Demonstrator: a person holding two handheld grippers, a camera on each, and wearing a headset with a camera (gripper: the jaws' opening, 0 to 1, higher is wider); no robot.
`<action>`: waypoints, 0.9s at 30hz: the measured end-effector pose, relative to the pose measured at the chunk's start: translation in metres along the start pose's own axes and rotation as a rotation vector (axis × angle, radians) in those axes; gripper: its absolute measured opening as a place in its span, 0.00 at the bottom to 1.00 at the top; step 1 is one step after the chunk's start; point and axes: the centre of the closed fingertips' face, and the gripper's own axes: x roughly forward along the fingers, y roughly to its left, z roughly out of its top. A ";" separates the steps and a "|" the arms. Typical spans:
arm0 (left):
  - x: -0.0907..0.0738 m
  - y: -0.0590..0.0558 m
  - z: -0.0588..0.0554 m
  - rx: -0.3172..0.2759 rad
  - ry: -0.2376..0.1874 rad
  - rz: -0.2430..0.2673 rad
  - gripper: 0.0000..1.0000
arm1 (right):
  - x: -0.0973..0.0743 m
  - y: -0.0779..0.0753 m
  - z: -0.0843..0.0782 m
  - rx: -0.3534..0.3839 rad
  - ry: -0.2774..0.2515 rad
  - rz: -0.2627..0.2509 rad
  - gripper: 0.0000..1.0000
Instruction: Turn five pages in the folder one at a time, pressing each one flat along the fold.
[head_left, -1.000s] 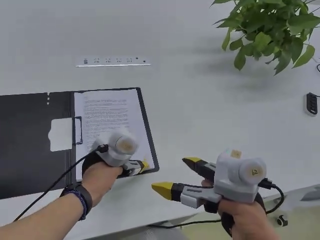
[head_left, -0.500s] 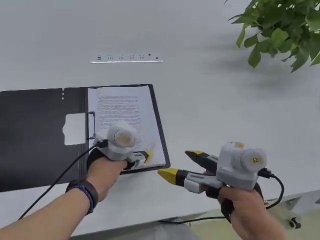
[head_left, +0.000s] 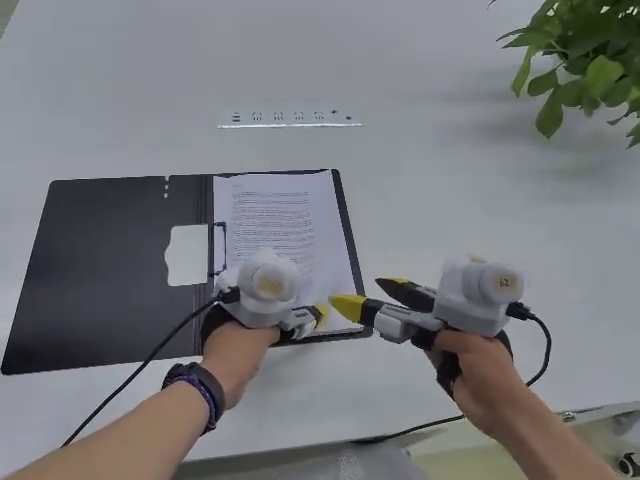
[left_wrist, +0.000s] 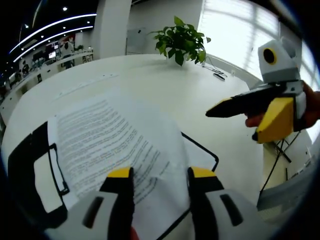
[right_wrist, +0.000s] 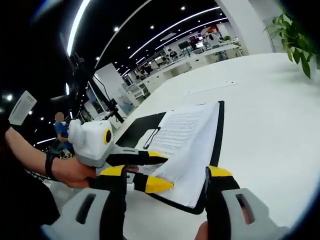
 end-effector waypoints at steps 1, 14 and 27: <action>0.000 0.000 0.000 -0.004 -0.001 0.000 0.43 | 0.004 0.000 0.000 0.001 0.002 0.003 0.62; -0.008 -0.001 -0.006 -0.025 -0.012 0.006 0.40 | 0.043 -0.007 -0.003 0.059 0.045 0.042 0.60; -0.022 -0.014 -0.007 -0.077 0.003 -0.051 0.60 | 0.034 -0.011 0.007 0.170 -0.054 0.033 0.29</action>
